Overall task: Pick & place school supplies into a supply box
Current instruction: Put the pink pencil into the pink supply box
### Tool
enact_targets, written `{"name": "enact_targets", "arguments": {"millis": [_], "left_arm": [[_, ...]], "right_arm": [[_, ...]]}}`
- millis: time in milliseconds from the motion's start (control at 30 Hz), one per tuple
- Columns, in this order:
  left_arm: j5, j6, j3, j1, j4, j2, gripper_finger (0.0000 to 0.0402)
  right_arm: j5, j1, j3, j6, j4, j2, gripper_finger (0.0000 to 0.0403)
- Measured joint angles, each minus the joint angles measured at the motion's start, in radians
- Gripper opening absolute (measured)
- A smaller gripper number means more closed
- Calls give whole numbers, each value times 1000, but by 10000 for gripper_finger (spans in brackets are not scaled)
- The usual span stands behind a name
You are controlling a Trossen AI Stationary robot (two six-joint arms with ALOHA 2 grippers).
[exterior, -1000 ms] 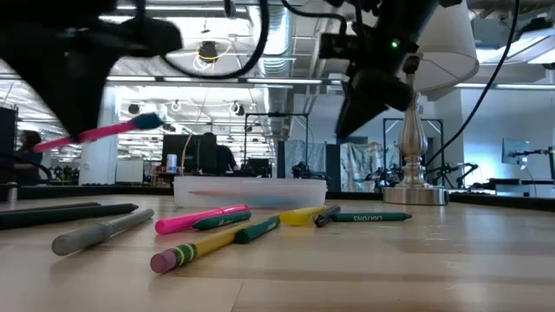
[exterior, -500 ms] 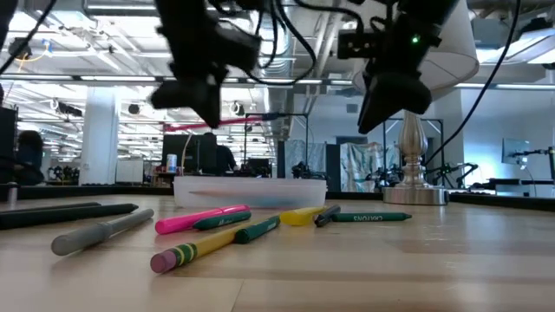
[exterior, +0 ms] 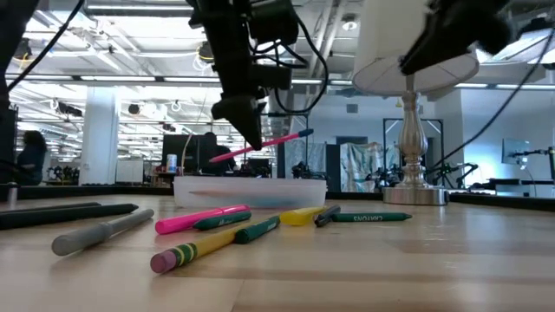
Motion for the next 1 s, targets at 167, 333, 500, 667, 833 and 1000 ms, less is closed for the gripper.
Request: {"name": "enact_targets", "arguments": {"millis": [167, 333, 500, 667, 833, 1000], "left_arm": [[109, 21, 0, 54, 52, 0, 12], [194, 10, 0, 98, 69, 0, 12], [256, -25, 0, 115, 46, 0, 12], [302, -53, -6, 115, 38, 0, 12], [305, -76, -6, 116, -28, -1, 24], [305, -76, -6, 116, -30, -1, 59]], "right_arm": [[-2, 104, -203, -104, 282, -242, 107], [-4, 185, -376, -266, 566, -394, 107], [-6, 226, -457, -299, 676, -449, 107], [-6, 223, -464, -292, 709, -431, 107], [-17, 224, -464, -345, 784, -382, 107], [-18, 223, -464, -349, 800, -345, 107]]}}
